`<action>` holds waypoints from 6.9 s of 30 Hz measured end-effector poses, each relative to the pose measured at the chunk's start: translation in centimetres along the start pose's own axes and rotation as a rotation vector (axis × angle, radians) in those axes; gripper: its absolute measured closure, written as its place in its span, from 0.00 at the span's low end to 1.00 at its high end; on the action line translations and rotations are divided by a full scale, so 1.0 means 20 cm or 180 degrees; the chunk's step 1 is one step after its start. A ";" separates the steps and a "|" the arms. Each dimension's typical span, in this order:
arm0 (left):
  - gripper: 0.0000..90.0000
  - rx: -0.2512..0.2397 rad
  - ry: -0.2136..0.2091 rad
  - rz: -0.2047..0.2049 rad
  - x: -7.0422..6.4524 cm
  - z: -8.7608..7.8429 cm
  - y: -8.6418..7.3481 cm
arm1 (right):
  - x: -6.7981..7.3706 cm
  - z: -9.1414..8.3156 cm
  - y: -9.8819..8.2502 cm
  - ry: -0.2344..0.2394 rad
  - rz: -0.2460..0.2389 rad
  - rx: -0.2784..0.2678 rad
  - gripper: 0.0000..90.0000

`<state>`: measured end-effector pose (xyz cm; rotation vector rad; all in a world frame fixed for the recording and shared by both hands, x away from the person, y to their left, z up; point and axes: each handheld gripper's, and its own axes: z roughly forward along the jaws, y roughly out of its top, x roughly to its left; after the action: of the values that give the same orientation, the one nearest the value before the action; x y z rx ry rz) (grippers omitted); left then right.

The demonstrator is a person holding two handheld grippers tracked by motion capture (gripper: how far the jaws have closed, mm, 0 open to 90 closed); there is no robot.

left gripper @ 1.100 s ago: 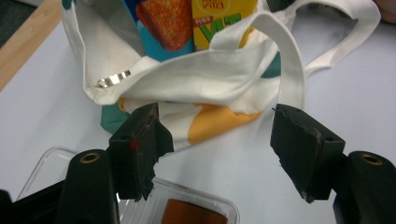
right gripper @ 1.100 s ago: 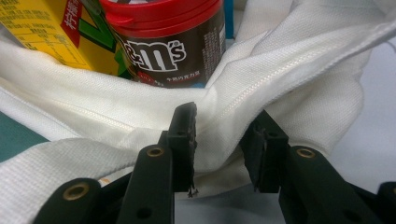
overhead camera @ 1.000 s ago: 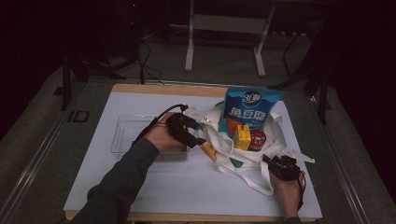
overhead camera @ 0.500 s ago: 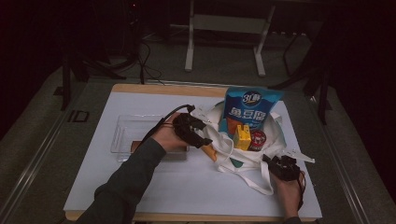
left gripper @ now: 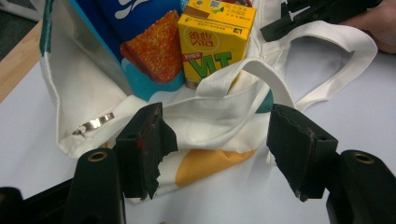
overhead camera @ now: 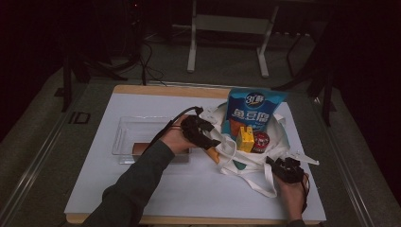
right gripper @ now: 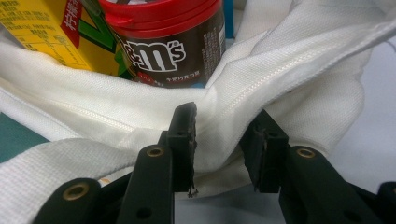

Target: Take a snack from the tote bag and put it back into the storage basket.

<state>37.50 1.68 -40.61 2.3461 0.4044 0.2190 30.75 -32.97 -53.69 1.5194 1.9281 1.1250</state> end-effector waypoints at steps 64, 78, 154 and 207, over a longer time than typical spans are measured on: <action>0.37 -0.0139 0.0148 -0.0048 0.00 0.29 0.19 | -0.01 0.00 0.00 0.0029 0.0035 0.0009 0.73; 0.27 0.0063 0.0013 0.0073 -0.01 0.45 0.19 | -0.01 0.00 0.00 0.0039 0.0035 0.0006 0.73; 0.31 -0.0105 -0.0009 0.0020 -0.03 0.66 0.19 | -0.02 0.00 0.00 0.0090 0.0070 -0.0001 0.71; 0.32 -0.0552 0.0326 -0.0219 0.04 0.05 0.25 | -0.02 0.00 0.00 0.0097 0.0083 -0.0007 0.71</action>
<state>39.63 -2.11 -37.76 2.1534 0.4950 0.3292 30.83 -33.30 -53.73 1.5390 1.9315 1.1673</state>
